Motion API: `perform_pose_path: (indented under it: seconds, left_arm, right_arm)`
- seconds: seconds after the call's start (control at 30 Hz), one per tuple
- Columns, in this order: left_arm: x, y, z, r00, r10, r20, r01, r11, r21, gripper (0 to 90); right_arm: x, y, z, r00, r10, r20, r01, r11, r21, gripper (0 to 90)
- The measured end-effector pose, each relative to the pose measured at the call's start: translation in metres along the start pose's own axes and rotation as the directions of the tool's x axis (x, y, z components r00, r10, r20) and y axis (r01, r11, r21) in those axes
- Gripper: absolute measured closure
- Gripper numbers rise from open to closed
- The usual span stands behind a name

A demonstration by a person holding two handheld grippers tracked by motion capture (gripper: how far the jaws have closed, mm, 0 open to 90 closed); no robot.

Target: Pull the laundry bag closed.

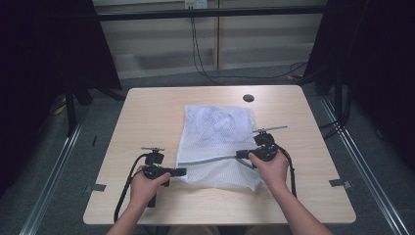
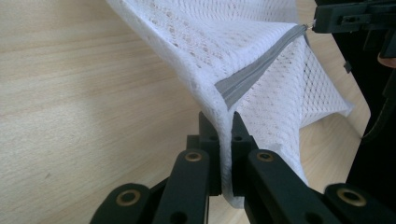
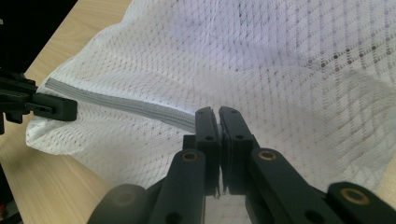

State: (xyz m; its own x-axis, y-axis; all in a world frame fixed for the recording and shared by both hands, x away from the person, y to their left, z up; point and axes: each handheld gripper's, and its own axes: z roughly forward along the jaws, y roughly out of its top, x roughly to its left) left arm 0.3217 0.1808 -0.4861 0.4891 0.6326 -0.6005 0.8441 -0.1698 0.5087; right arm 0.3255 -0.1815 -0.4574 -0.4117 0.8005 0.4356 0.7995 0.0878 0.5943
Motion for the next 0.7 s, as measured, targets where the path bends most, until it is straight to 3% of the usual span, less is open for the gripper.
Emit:
perform_pose_path:
  seconds: [0.7]
  left_arm:
    - [-0.0003,-0.0001,-0.0003,1.0,-0.002,0.0,0.002,1.0,-0.004,89.1]
  right_arm:
    - [-0.0099,-0.0044,-0.0086,0.9998,0.018,0.004,-0.018,1.0,-0.012,86.8]
